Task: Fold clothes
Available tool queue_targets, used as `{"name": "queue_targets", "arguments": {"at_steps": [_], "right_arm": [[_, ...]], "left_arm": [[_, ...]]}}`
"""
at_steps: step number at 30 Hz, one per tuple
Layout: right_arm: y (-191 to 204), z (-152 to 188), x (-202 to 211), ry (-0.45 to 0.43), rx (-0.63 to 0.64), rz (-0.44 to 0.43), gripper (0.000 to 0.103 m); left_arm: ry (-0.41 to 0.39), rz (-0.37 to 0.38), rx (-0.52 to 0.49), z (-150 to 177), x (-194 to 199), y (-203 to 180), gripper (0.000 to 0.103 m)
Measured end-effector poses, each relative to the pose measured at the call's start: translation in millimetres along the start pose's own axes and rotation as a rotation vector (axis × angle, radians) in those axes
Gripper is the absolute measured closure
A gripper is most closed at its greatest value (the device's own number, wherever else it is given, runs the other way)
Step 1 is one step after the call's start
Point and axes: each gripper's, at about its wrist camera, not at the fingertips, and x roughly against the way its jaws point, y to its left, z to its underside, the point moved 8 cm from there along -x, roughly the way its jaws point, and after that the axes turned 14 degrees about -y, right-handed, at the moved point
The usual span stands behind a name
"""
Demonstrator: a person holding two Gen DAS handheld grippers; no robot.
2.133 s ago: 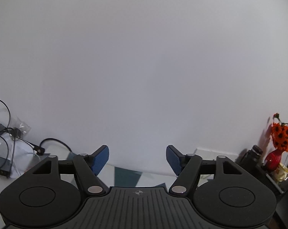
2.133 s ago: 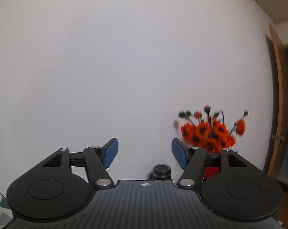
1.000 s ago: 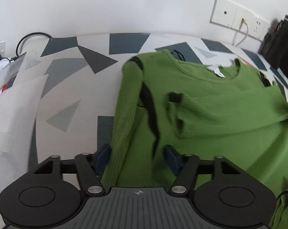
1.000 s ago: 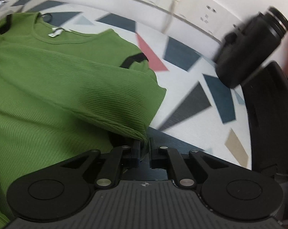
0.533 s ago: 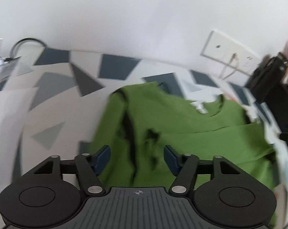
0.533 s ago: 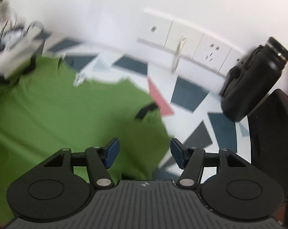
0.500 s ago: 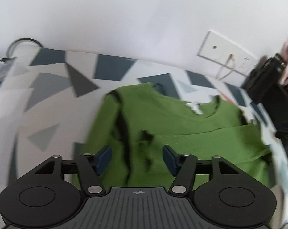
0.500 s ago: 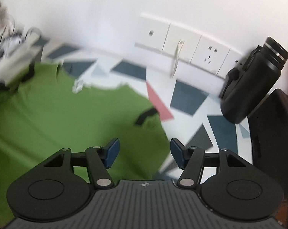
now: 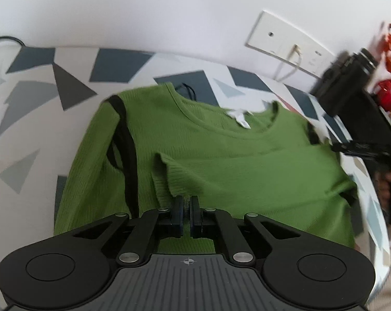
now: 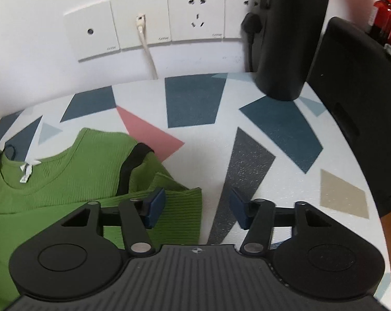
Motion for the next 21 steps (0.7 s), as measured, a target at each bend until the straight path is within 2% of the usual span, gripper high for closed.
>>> {"name": "queue_targets", "arguments": {"at_steps": [1, 4, 5, 6, 7, 9, 13, 14, 16, 18, 21], "right_arm": [[2, 3, -2, 0.008, 0.017, -0.003, 0.064], [4, 8, -5, 0.018, 0.053, 0.003, 0.067], [3, 9, -6, 0.016, 0.055, 0.004, 0.067], [2, 9, -6, 0.014, 0.053, 0.004, 0.067], [2, 9, -7, 0.012, 0.048, 0.003, 0.067], [2, 9, -8, 0.009, 0.045, 0.0, 0.067], [2, 9, -8, -0.001, 0.045, -0.002, 0.067], [2, 9, -8, -0.003, 0.043, -0.003, 0.067], [1, 10, -8, -0.007, 0.032, -0.004, 0.067], [0, 10, -8, -0.011, 0.023, -0.005, 0.067], [0, 11, -8, -0.018, 0.023, -0.007, 0.067]], "left_arm": [[0.012, 0.0, 0.01, 3, 0, 3, 0.1], [0.05, 0.0, 0.038, 11, 1, 11, 0.099], [0.053, -0.005, 0.045, 11, 1, 12, 0.094], [0.052, -0.019, 0.05, 8, 0, 14, 0.082], [0.051, -0.034, 0.054, 5, 0, 16, 0.075], [0.017, -0.035, 0.076, -6, 0, 18, 0.071], [-0.017, -0.057, 0.124, -26, -12, 27, 0.075], [-0.02, -0.066, 0.131, -29, -17, 29, 0.08], [-0.02, -0.081, 0.139, -34, -26, 31, 0.083], [-0.014, -0.085, 0.136, -36, -34, 29, 0.092], [-0.022, -0.089, 0.11, -36, -36, 24, 0.102]]}}
